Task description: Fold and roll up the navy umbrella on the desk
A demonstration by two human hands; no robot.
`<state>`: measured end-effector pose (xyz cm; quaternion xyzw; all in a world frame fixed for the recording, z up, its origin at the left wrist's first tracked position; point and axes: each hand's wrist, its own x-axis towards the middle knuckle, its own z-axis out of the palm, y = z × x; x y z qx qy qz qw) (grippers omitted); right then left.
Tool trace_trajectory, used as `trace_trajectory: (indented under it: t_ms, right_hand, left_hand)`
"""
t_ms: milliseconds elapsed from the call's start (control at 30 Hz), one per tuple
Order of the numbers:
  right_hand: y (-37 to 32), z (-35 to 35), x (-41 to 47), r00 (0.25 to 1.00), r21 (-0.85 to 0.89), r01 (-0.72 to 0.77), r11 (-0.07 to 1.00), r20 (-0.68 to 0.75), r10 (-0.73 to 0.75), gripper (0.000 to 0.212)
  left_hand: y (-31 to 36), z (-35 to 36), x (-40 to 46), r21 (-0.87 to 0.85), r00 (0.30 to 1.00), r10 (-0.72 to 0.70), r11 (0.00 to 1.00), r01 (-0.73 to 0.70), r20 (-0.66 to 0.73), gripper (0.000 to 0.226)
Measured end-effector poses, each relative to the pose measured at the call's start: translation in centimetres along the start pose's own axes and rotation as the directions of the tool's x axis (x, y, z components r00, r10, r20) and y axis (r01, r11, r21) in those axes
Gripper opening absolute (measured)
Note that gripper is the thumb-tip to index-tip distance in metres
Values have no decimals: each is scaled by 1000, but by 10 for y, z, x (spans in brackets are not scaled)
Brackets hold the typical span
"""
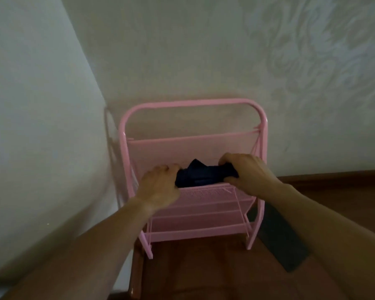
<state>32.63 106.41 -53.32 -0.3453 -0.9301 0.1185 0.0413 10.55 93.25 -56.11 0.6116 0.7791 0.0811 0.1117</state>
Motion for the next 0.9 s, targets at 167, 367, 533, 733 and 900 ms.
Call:
trace_trajectory:
  t_ms: [167,367,533,733,900]
  right_hand:
    - [8,9,9,998,136,-21,990,69,12,33]
    - [0,26,-5,985,97,-86,992,158,70,33]
    - [-16,38,-23,994,-94,-18,995,110,28,22]
    - [-25,36,-13,977,-159,-134,978,143,157,14]
    - [-61,-5,-29,980,-272,-107,956,133,147,34]
  left_hand:
    - [-10,18,2,-168,996,-87,981,92,37,42]
    - [-4,14,-7,-194,999,-26,981,20,-29,37]
    - [1,26,-34,13,954,203,979,-205,-219,28]
    - [8,26,-26,61,969,136,990,-126,-206,13]
    - [42,-14,-46,287,998,36,958,-18,-58,49]
